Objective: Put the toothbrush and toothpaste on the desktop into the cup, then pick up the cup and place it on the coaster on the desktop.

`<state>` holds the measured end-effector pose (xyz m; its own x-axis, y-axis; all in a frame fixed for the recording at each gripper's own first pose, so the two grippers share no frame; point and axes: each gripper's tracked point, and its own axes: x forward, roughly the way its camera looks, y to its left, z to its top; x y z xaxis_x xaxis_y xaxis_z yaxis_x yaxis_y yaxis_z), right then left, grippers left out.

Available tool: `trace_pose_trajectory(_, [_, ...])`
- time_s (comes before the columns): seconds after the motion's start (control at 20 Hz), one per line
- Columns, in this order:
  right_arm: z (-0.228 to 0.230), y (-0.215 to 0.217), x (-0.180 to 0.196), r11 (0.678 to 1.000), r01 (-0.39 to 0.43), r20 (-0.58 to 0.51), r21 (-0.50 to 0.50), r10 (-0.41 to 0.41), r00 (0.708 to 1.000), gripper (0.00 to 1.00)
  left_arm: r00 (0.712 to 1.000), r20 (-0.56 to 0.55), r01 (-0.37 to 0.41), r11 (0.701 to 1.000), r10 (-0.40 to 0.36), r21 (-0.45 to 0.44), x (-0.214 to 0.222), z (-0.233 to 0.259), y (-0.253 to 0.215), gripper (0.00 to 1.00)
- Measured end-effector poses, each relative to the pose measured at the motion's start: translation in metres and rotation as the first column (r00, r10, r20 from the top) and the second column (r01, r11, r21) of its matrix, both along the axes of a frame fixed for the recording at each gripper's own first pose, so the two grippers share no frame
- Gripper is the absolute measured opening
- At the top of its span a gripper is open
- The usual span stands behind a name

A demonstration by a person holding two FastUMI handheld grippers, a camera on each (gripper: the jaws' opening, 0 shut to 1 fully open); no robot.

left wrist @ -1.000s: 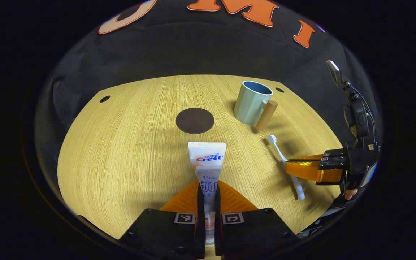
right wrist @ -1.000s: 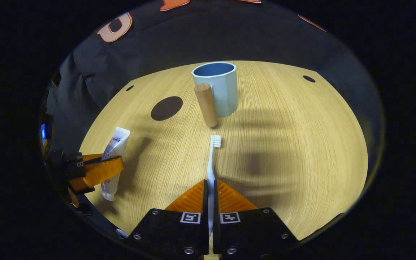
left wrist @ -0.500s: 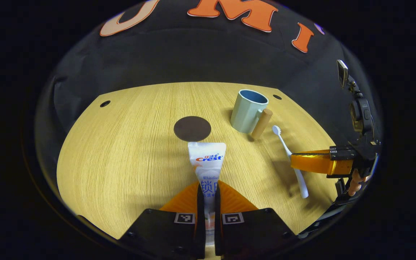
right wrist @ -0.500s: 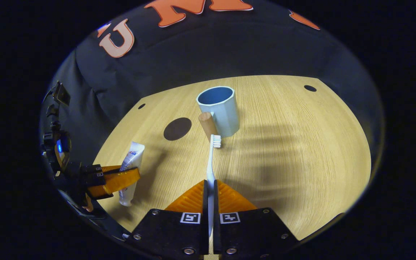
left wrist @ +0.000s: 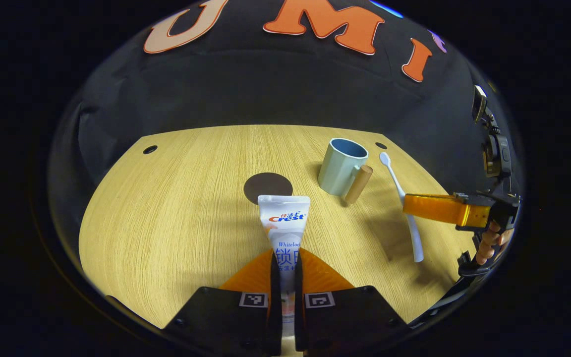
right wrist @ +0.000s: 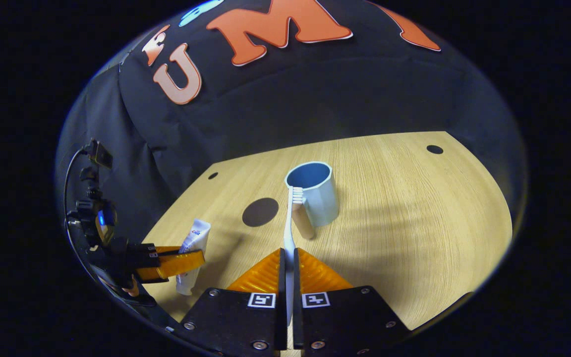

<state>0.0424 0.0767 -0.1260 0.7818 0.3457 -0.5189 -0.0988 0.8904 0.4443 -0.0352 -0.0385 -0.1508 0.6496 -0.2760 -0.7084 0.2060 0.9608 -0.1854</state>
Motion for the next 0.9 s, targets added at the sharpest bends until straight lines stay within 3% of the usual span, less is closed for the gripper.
trace_pose_trajectory(0.35, [0.043, -0.005, 0.028, 1.0, 0.008, 0.175, 0.03, -0.013, 0.984, 0.05, 0.998, 0.055, -0.027, 0.999, 0.028, -0.024, -0.001, 0.011, 0.005, 0.13])
trace_pose_trajectory(0.9, [0.093, -0.023, 0.105, 0.997, 0.07, 0.384, 0.033, -0.078, 0.92, 0.05, 0.987, 0.156, -0.043, 0.999, 0.047, -0.026, 0.005, 0.036, 0.012, 0.13])
